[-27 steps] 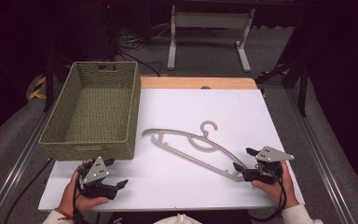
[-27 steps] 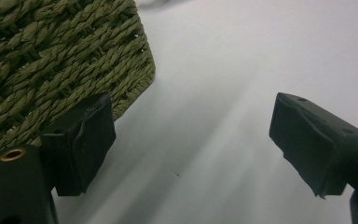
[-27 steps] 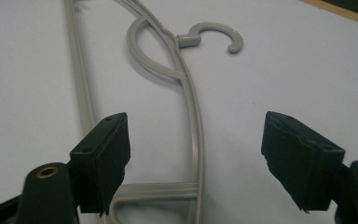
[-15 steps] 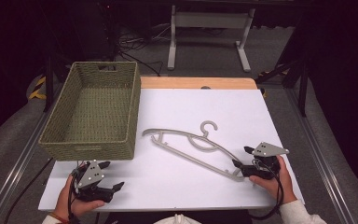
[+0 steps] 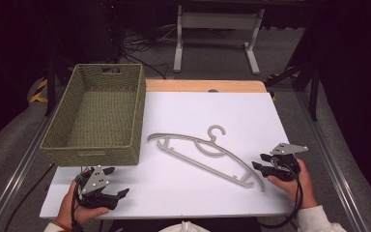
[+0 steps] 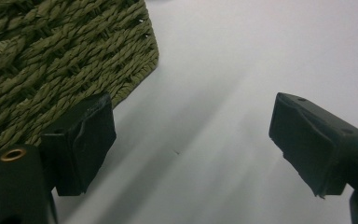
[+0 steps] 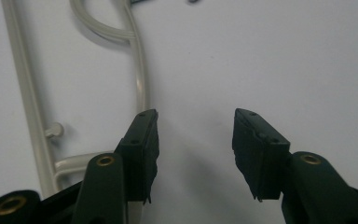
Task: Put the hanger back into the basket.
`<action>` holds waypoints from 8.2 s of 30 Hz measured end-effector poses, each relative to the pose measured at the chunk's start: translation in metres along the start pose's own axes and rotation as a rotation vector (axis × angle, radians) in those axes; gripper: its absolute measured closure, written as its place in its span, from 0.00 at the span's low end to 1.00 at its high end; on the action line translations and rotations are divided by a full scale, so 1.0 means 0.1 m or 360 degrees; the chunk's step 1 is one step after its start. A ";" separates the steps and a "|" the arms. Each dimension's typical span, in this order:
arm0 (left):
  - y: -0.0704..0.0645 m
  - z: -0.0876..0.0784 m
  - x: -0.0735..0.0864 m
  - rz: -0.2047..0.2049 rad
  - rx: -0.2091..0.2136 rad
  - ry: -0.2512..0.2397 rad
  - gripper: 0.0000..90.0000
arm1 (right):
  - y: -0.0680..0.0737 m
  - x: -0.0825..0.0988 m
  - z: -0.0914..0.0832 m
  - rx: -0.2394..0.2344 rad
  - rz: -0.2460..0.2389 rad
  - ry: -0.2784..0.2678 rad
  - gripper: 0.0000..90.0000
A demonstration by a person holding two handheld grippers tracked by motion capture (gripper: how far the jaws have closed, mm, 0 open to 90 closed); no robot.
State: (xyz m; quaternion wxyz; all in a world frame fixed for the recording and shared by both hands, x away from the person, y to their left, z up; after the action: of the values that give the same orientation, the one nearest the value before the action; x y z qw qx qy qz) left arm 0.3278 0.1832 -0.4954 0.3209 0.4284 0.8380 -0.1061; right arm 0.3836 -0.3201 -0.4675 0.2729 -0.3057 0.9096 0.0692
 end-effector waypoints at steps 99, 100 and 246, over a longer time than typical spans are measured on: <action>-0.45 0.96 -1.78 0.0625 -0.0213 0.0303 0.85 | 0.70 -0.51 -0.39 0.0184 -0.0823 0.0156 0.92; -0.45 0.96 -1.78 0.0631 -0.0217 0.0299 0.85 | 0.70 -0.51 -0.39 0.0180 -0.0821 0.0148 0.92; 2.34 -0.38 -1.25 -0.0593 -0.0618 0.0069 0.90 | 0.13 -0.05 0.12 0.0254 -0.0271 -0.0269 0.17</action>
State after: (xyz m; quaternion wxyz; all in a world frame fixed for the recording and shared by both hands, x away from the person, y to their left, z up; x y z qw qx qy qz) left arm 0.5475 0.2621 -0.3649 0.3540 0.1995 0.9137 0.0085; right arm 0.3851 -0.3034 -0.4754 0.3768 -0.3523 0.8567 -0.0012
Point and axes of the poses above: each handheld gripper's, and its own axes: z roughly forward along the jaws, x roughly out of its underside, y roughly to its left, the point moved 6 cm from there along z, roughly forward along the jaws, and after that the axes turned 12 degrees about y, right-handed, at the moved point
